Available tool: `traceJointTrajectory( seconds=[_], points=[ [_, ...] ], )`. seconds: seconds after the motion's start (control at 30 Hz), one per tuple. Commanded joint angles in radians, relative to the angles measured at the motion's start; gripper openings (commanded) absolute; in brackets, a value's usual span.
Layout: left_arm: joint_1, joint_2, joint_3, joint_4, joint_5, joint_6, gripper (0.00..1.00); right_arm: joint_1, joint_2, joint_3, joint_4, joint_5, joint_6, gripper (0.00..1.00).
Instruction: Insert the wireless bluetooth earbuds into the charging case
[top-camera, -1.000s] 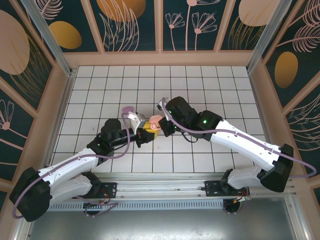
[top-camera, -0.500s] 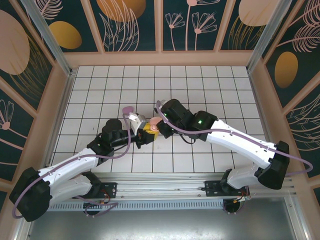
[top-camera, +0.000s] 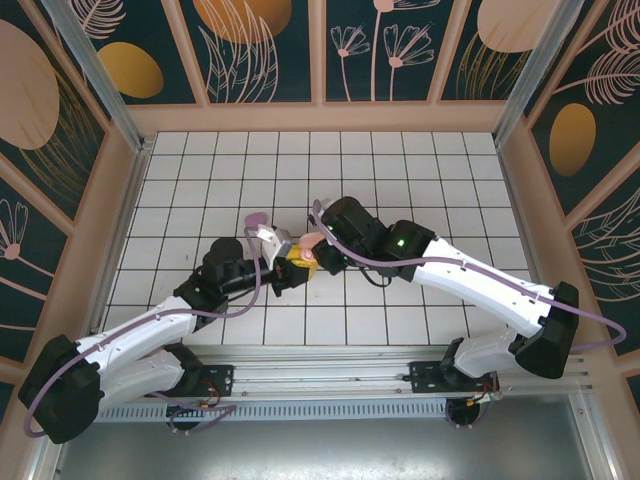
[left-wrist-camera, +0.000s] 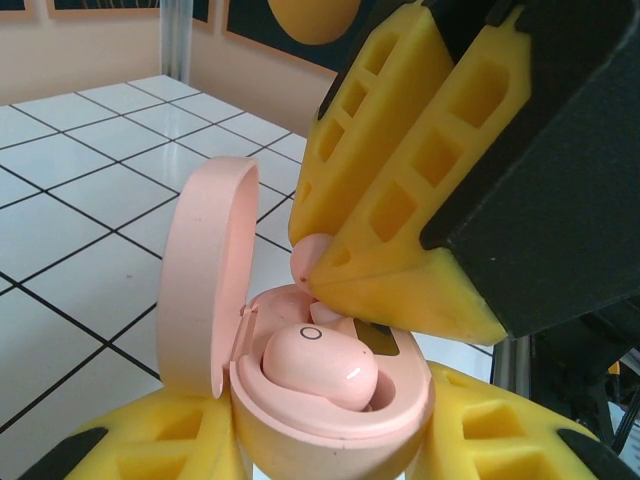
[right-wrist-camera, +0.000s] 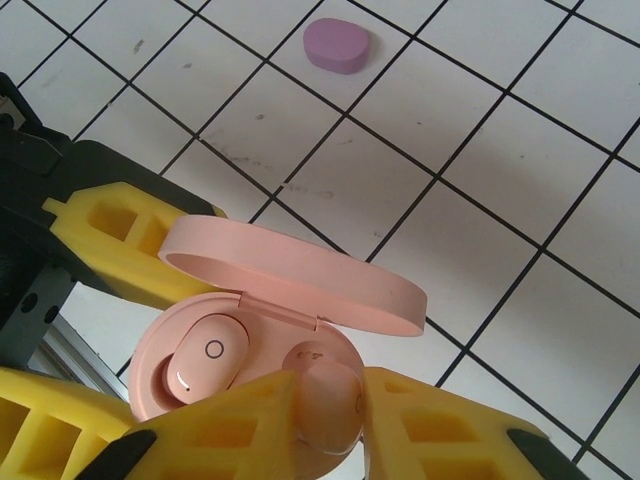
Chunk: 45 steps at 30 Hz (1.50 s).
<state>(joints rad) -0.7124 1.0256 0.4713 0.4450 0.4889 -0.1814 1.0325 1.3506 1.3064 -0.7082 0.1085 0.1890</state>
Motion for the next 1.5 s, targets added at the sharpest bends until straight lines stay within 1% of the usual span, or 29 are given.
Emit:
traceJointTrajectory(
  seconds=[0.0, 0.53, 0.87, 0.97, 1.07, 1.23, 1.33, 1.47],
  points=[
    [0.005, -0.019, 0.020, 0.098, -0.015, -0.008, 0.21, 0.018, -0.015, 0.009, -0.005, -0.039, 0.003, 0.25],
    [0.005, -0.032, 0.002, 0.104, -0.019, -0.012, 0.21, 0.014, -0.005, 0.051, 0.006, -0.046, 0.027, 0.28],
    [0.005, -0.038, 0.010, 0.103, -0.021, -0.007, 0.22, 0.008, -0.081, 0.093, 0.007, -0.043, 0.052, 0.30],
    [0.007, -0.035, 0.020, 0.106, -0.016, -0.012, 0.21, -0.028, -0.125, 0.086, 0.037, -0.089, 0.075, 0.32],
    [0.006, -0.027, 0.034, 0.107, -0.005, -0.015, 0.21, -0.085, -0.178, 0.061, 0.092, -0.199, 0.108, 0.32],
    [0.006, -0.021, 0.051, 0.123, 0.012, -0.028, 0.21, -0.230, -0.245, -0.002, 0.186, -0.335, 0.183, 0.33],
    [0.006, -0.018, 0.064, 0.131, 0.029, -0.035, 0.21, -0.307, -0.238, -0.025, 0.217, -0.415, 0.220, 0.32],
    [0.006, -0.010, 0.081, 0.146, 0.055, -0.050, 0.21, -0.342, -0.193, -0.039, 0.264, -0.509, 0.242, 0.32]
  ],
)
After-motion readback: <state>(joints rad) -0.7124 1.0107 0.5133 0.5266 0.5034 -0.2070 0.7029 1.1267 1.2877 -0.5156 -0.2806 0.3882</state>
